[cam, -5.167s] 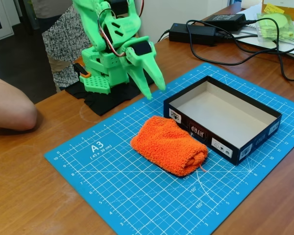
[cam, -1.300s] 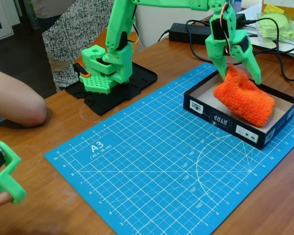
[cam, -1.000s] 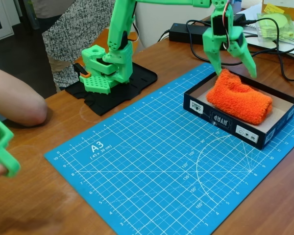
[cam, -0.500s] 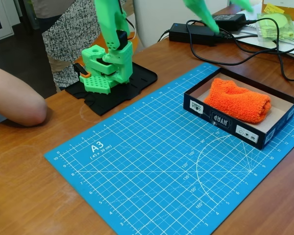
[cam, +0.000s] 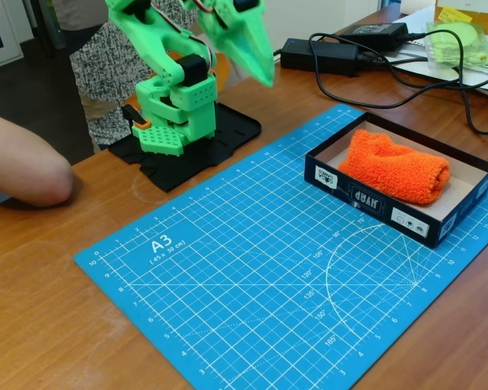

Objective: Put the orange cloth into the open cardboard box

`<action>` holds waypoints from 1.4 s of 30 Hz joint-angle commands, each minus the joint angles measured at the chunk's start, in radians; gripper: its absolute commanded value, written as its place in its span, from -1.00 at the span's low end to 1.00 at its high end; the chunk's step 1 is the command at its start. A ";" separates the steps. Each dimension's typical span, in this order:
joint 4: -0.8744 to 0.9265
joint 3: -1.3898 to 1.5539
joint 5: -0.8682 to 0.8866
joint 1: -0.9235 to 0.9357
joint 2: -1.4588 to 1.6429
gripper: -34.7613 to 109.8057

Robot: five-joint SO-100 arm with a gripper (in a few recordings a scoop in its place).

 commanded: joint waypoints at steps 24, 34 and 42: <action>-0.011 0.535 0.064 0.008 0.413 -0.53; -0.002 0.532 0.063 0.003 0.413 -0.53; 0.014 0.529 0.061 -0.002 0.413 -0.53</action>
